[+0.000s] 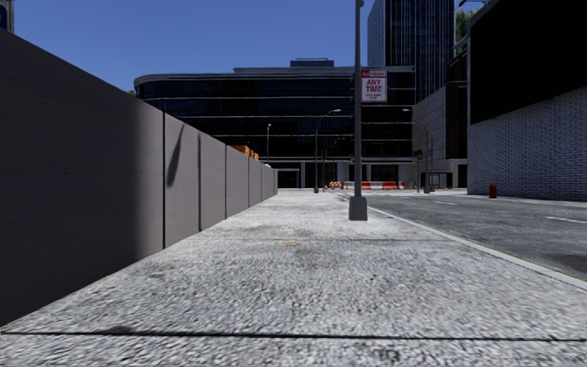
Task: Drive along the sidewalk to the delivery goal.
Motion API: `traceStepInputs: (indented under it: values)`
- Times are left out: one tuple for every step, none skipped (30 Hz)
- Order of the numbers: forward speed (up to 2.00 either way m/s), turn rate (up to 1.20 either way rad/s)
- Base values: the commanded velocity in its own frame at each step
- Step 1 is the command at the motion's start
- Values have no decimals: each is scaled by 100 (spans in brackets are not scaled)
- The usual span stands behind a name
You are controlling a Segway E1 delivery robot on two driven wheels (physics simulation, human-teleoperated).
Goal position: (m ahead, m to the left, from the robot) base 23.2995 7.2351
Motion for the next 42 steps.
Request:
traceStepInputs:
  values:
    - [200,0]
    - [200,0]
    - [200,0]
    - [200,0]
    - [200,0]
    - [200,0]
    - [200,0]
    - [200,0]
    - [200,0]
    - [200,0]
    - [200,0]
    - [200,0]
    - [200,0]
    - [200,0]
    - [200,0]
    - [200,0]
    - [200,0]
    - [200,0]
    - [200,0]
    - [200,0]
    - [200,0]
    - [200,0]
    - [200,0]
    - [200,0]
    - [200,0]
    - [200,0]
    - [200,0]
    - [200,0]
    - [200,0]
    - [200,0]
    - [200,0]
    - [200,0]
    - [200,0]
    - [200,0]
    - [200,0]
    - [200,0]
    - [200,0]
    - [200,0]
    - [200,0]
    - [200,0]
    - [200,0]
    - [200,0]
